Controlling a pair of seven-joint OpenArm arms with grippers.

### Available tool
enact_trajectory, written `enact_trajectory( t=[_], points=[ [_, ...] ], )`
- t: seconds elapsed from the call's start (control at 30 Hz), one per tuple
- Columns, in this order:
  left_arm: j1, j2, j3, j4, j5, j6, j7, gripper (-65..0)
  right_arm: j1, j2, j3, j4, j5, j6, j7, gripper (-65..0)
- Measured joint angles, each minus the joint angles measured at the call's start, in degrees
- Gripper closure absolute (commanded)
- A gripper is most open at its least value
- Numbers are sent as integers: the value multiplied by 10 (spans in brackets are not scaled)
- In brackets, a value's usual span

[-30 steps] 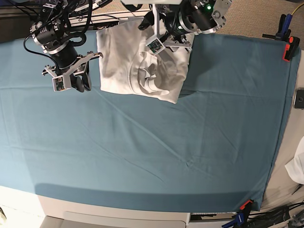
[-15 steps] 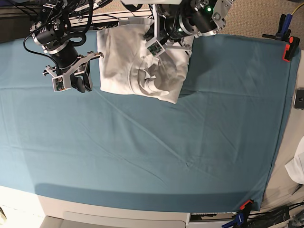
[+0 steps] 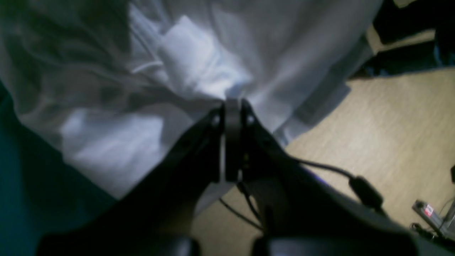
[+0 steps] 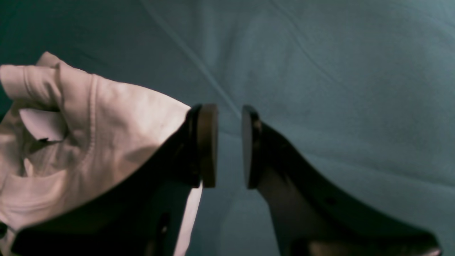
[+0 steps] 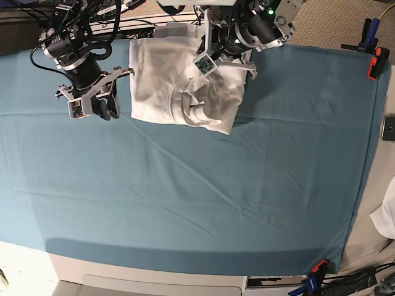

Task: Fold the T-shirt properly
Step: 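Press and smooth the folded bundle with the left gripper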

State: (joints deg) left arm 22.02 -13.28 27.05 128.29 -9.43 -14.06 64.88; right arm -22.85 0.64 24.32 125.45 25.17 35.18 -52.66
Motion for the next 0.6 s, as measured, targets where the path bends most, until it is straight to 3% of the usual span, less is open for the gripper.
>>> enact_trajectory(
  t=[0.23, 0.6],
  points=[
    [0, -30, -40, 0, 14, 14, 5, 0, 0, 0, 0, 0, 0, 0, 0, -120],
    [2, -60, -77, 6, -41, 5, 20, 0, 0, 0, 0, 0, 0, 0, 0, -120]
  ],
)
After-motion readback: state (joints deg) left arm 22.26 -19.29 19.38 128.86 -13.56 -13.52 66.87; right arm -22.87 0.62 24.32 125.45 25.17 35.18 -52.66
